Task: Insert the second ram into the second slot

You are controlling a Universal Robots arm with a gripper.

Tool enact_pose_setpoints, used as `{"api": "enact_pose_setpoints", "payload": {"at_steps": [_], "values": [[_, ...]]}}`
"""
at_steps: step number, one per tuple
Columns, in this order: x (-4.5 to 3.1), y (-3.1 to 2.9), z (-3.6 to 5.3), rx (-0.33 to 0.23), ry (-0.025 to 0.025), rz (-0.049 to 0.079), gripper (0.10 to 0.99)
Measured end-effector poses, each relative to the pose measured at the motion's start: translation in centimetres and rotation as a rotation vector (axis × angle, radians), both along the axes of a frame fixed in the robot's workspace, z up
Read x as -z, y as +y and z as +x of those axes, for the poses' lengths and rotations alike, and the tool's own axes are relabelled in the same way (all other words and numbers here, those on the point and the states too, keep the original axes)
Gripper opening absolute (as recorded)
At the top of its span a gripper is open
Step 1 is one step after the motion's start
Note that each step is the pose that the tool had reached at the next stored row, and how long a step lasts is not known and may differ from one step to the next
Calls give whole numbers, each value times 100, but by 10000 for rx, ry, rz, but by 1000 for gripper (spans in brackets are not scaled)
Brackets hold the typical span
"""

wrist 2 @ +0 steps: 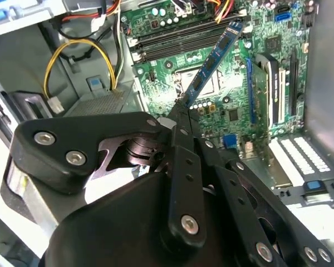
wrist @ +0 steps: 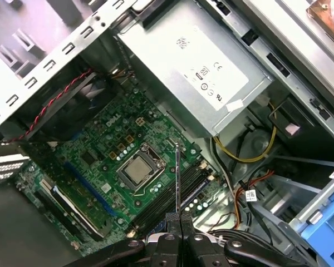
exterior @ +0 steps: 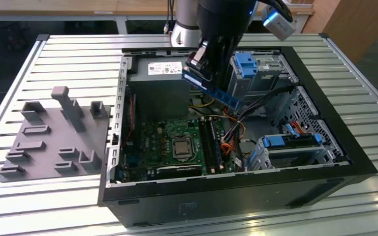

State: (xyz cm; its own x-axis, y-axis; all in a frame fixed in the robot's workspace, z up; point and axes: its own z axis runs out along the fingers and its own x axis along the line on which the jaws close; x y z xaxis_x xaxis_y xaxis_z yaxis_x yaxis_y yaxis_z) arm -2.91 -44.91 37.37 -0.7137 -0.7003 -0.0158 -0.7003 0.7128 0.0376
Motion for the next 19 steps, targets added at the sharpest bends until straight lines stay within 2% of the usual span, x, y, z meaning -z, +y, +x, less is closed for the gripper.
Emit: {"api": "enact_pose_setpoints", "payload": {"at_steps": [19], "values": [[7,0,0,2279,0,0,118]]}}
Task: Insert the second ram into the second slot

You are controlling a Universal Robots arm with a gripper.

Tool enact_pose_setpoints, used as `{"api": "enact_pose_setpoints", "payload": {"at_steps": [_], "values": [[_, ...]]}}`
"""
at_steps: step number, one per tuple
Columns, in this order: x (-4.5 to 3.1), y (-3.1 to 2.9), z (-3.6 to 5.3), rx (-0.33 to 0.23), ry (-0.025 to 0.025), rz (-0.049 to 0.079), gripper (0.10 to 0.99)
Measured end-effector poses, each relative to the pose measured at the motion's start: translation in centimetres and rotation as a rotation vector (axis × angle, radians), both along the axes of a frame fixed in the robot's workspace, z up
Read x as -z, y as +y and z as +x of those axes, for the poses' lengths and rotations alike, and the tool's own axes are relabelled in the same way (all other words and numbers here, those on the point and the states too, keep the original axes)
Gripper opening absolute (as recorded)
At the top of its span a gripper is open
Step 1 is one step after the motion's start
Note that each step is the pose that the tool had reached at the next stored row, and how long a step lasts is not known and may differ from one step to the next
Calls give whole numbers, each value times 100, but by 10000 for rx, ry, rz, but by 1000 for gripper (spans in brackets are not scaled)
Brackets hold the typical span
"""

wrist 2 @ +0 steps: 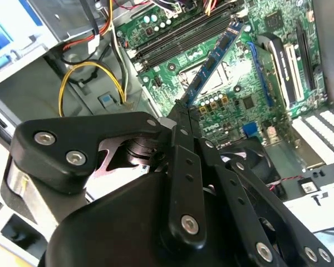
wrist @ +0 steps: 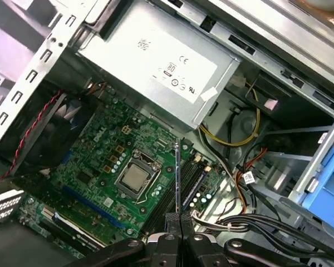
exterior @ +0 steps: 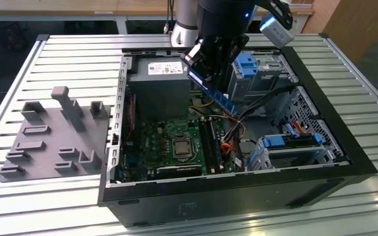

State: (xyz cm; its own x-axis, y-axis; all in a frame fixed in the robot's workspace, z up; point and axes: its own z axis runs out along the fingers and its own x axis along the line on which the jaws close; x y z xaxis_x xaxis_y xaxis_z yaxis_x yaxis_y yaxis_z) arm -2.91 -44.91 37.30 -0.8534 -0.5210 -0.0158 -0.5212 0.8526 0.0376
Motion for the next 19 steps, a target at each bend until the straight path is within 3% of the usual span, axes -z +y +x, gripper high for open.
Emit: {"api": "enact_pose_setpoints", "payload": {"at_steps": [19], "values": [[7,-1,0,1763,0,-1,118]]}}
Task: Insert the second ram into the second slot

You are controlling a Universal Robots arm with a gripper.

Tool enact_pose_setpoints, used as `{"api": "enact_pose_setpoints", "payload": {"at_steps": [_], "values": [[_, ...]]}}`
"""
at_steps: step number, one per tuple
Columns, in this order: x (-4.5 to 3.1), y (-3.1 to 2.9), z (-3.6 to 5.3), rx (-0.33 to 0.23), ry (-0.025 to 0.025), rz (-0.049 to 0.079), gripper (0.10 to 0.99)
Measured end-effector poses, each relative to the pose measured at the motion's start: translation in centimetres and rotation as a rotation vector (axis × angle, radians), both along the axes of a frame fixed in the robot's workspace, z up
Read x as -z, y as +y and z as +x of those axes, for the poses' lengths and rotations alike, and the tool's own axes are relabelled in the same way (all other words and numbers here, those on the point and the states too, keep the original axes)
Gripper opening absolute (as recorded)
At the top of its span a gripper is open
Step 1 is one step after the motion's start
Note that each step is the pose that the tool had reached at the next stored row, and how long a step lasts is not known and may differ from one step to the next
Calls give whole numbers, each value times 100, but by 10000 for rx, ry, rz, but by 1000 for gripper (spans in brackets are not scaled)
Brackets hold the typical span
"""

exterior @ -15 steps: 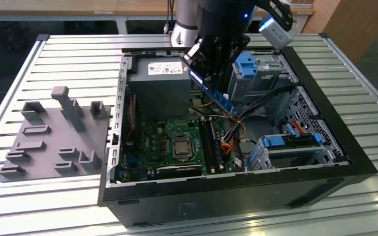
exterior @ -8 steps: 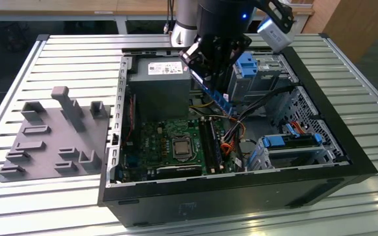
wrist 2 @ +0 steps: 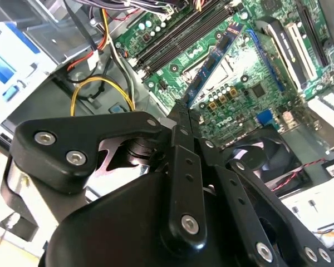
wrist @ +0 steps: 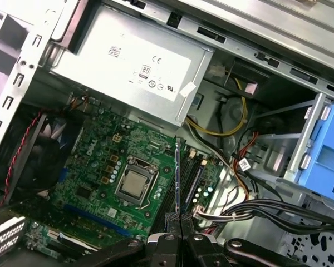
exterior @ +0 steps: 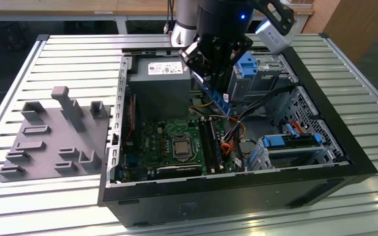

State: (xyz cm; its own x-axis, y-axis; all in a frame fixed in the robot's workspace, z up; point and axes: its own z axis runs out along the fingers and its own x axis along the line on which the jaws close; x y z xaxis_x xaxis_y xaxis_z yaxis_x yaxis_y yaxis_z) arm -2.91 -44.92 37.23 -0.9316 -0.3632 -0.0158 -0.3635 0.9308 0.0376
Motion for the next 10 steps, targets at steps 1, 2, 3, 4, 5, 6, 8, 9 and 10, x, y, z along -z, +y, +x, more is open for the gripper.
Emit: {"api": "enact_pose_setpoints", "payload": {"at_steps": [1,2,3,4,5,6,8,9,10], "values": [[1,0,0,138,0,1,118],[2,0,0,283,0,0,118],[2,0,0,422,0,0,118],[3,0,0,562,0,0,118],[4,0,0,697,0,-1,118],[5,0,0,834,0,0,118],[6,0,0,1066,0,-1,118],[6,0,0,1185,0,0,118],[7,0,0,1307,0,-1,118]]}}
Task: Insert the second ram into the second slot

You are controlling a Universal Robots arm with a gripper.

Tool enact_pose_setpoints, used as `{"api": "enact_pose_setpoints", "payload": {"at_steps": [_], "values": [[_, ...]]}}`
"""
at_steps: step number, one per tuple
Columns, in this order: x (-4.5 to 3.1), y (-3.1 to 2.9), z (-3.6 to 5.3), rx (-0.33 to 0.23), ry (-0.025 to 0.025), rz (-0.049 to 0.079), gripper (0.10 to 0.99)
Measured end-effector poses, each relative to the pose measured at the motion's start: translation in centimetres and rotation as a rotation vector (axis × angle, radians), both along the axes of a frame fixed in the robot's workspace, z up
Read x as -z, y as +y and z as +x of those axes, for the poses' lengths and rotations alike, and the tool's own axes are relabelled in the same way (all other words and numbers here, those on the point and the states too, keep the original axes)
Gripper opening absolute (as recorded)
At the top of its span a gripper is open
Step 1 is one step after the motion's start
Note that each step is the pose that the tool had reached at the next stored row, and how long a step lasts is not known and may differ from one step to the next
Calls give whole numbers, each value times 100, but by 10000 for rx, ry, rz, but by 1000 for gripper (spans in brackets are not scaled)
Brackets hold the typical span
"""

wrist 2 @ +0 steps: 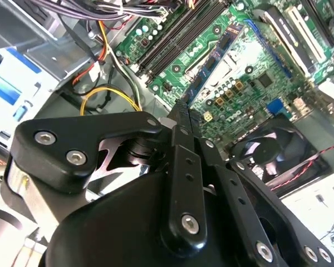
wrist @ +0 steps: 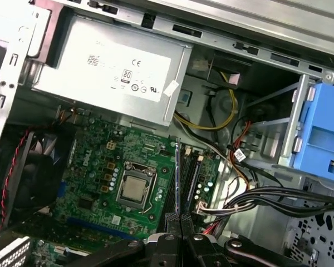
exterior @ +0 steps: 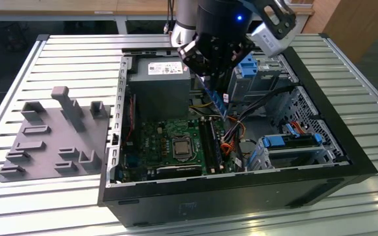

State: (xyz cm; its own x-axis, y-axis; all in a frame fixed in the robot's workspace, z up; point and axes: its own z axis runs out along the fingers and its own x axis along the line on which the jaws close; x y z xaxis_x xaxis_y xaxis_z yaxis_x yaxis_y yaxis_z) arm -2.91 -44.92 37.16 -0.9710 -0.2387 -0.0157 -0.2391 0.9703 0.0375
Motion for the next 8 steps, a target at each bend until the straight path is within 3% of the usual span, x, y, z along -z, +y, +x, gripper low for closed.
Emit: {"api": "enact_pose_setpoints", "payload": {"at_steps": [8], "values": [[2,0,0,896,0,1,118]]}}
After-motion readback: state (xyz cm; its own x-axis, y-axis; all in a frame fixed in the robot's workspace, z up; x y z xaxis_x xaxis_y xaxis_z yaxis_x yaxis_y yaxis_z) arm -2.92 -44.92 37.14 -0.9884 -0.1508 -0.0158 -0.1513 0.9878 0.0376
